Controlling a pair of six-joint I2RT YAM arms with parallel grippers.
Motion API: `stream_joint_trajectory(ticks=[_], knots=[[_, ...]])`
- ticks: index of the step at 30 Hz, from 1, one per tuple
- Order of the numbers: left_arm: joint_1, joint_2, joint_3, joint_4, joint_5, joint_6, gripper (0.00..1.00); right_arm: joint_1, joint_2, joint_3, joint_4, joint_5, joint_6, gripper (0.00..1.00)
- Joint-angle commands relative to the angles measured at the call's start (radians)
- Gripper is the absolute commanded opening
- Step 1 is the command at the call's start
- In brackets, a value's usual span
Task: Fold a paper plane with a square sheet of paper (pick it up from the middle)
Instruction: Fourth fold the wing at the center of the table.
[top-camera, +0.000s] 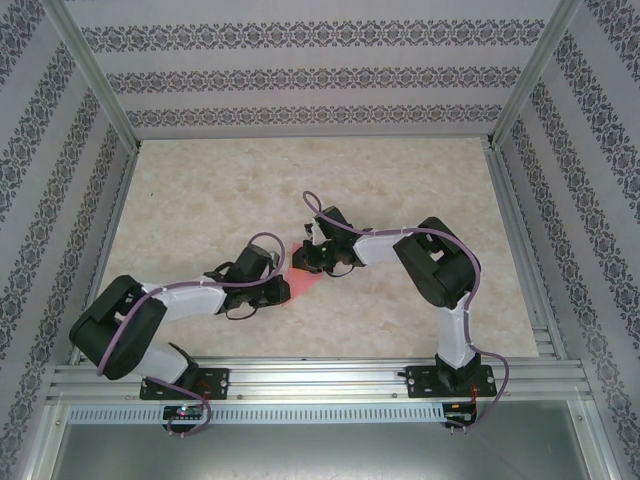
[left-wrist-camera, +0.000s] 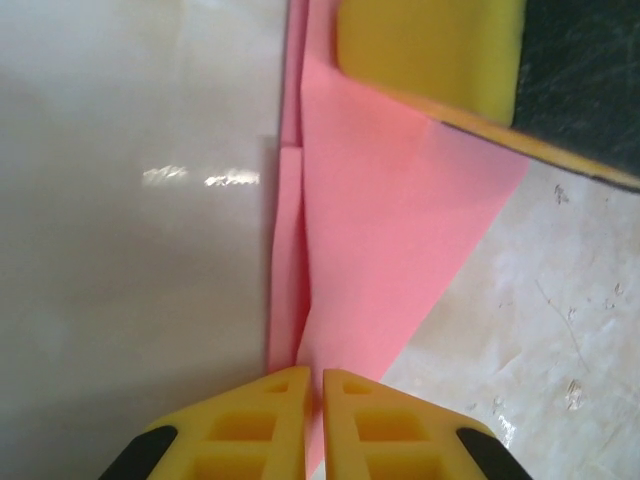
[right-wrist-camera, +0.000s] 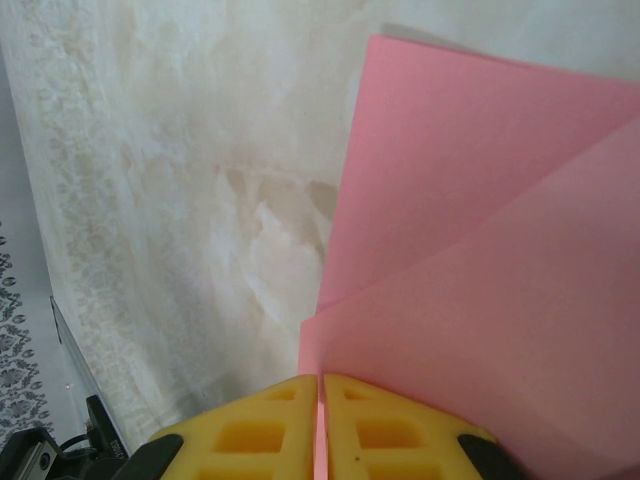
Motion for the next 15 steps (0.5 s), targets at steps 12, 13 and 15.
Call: stream_joint_trajectory(ticks=[12,13,15], knots=[[-0.018,-0.050,0.071,-0.016,0.143,0.020,0.18,0.010,0.081,-0.033,-0.072,0.135,-0.013,0.12],[-0.018,-0.031,0.072,-0.006,0.140,0.022,0.18,0.010,0.081,-0.033,-0.073,0.135,-0.013,0.12],[-0.017,0.007,0.072,0.003,0.130,0.025,0.17,0.011,0.081,-0.033,-0.072,0.136,-0.012,0.12]])
